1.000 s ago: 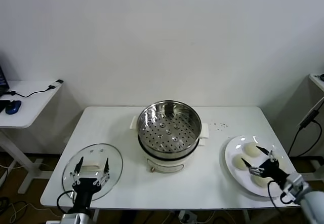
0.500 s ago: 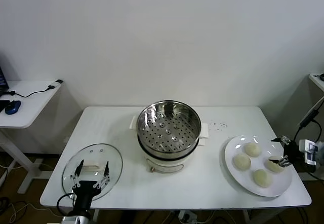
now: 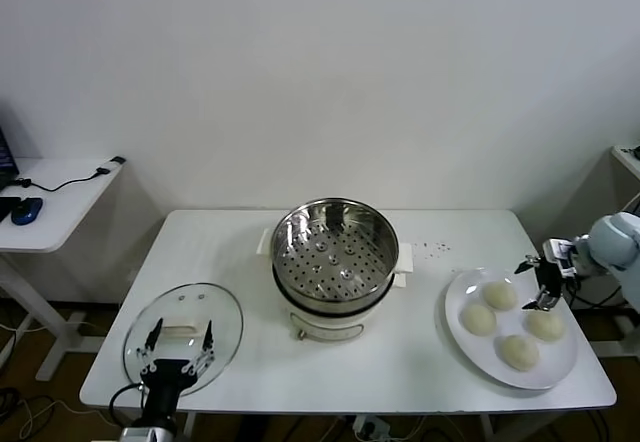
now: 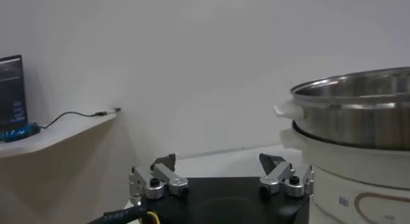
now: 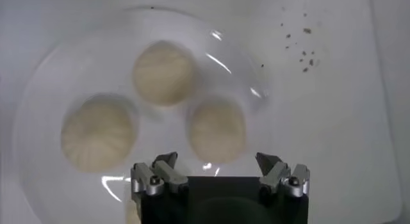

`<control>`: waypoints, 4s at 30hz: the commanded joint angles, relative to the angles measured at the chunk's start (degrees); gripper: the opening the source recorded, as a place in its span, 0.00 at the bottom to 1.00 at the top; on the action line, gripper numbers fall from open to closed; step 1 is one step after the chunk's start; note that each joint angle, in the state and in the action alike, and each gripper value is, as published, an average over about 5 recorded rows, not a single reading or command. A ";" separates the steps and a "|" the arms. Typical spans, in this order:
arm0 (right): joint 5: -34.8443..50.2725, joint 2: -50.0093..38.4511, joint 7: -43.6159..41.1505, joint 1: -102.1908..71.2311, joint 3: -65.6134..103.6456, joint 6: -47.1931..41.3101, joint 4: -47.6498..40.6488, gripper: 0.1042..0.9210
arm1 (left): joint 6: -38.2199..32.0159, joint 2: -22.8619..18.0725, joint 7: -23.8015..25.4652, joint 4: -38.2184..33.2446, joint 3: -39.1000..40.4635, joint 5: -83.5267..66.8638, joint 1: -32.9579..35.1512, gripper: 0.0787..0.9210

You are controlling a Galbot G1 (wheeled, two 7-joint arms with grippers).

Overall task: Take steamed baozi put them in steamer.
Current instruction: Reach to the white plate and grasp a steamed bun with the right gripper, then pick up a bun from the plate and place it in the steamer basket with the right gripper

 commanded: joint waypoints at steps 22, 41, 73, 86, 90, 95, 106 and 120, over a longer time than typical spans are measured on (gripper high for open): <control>-6.05 15.08 -2.19 8.36 -10.90 0.95 -17.70 0.85 | 0.29 -0.28 0.05 1.39 -0.47 0.63 0.12 0.88; -2.96 10.57 -4.91 14.18 -16.33 5.35 -10.73 0.54 | 0.05 -0.21 -0.01 1.63 -0.52 0.52 0.63 0.88; -16.87 42.32 0.39 41.42 -37.64 44.02 3.56 0.57 | 0.55 -0.59 -0.41 0.71 -0.21 0.79 1.46 0.88; -30.05 52.03 2.81 30.89 -30.20 48.71 -13.23 0.58 | 0.45 -0.34 -0.57 1.58 -0.48 0.18 1.56 0.88; -29.91 53.13 2.94 29.87 -30.20 48.90 -16.30 0.58 | 0.38 -0.33 -0.45 1.79 -0.49 -0.13 1.52 0.88; -28.89 52.95 2.79 28.79 -30.69 48.83 -17.19 0.58 | 0.33 -0.28 -0.43 2.12 -0.51 -0.23 1.41 0.88; -26.81 52.93 2.71 28.39 -31.14 48.56 -17.89 0.64 | 0.21 -0.52 -0.50 2.60 -0.31 -0.25 1.32 0.88; -14.26 45.61 -1.04 35.19 -32.10 47.00 -8.38 0.88 | 0.14 -0.56 -0.63 2.26 -0.28 -0.40 1.59 0.88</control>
